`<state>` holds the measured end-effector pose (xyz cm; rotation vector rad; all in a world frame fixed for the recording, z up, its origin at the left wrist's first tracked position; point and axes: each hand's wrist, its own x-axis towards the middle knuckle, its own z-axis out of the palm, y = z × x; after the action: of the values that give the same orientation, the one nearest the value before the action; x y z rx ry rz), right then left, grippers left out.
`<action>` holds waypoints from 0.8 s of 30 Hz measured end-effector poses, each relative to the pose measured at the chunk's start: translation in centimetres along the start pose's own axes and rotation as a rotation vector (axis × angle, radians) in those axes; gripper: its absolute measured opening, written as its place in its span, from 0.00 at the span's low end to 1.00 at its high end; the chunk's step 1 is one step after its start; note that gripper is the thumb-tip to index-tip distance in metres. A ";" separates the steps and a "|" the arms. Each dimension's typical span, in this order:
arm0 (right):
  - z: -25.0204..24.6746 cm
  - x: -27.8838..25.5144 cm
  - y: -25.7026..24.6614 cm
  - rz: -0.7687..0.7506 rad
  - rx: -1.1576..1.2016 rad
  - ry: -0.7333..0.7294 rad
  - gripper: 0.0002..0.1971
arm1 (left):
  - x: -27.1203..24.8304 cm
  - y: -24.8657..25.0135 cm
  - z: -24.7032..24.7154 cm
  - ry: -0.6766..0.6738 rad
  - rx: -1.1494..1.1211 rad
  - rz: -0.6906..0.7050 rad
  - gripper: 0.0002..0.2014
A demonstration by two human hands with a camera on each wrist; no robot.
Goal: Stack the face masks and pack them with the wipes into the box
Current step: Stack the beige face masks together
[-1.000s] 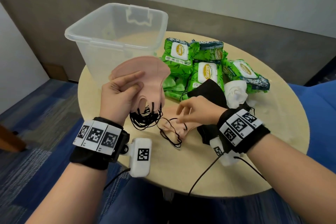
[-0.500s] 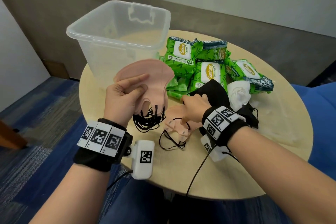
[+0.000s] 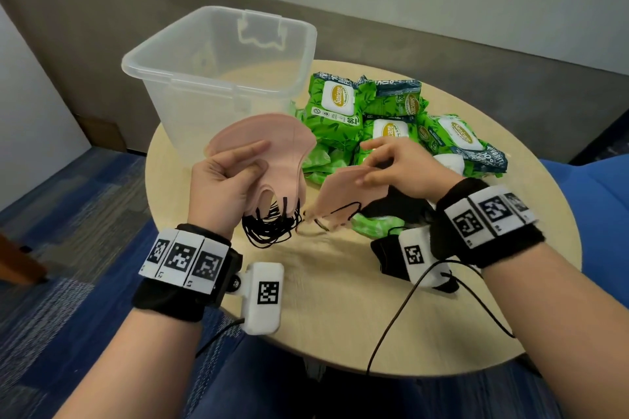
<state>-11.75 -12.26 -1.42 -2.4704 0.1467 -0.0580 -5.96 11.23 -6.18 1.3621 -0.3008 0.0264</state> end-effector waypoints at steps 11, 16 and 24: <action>-2.4 -2.5 -5.4 -0.208 0.297 -0.336 0.05 | -2.0 0.3 3.2 -0.115 -0.003 -0.084 0.13; -0.5 -1.8 -5.1 -0.259 0.285 -0.037 0.14 | -2.8 1.3 3.8 -0.240 -0.150 -0.064 0.16; 0.5 -2.5 -5.2 -0.395 0.156 0.137 0.12 | -2.7 1.1 4.0 -0.261 -0.199 -0.094 0.29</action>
<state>-13.71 -7.58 1.41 -2.3039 -0.2797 -0.3933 -9.57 8.00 -5.06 1.1803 -0.4453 -0.2555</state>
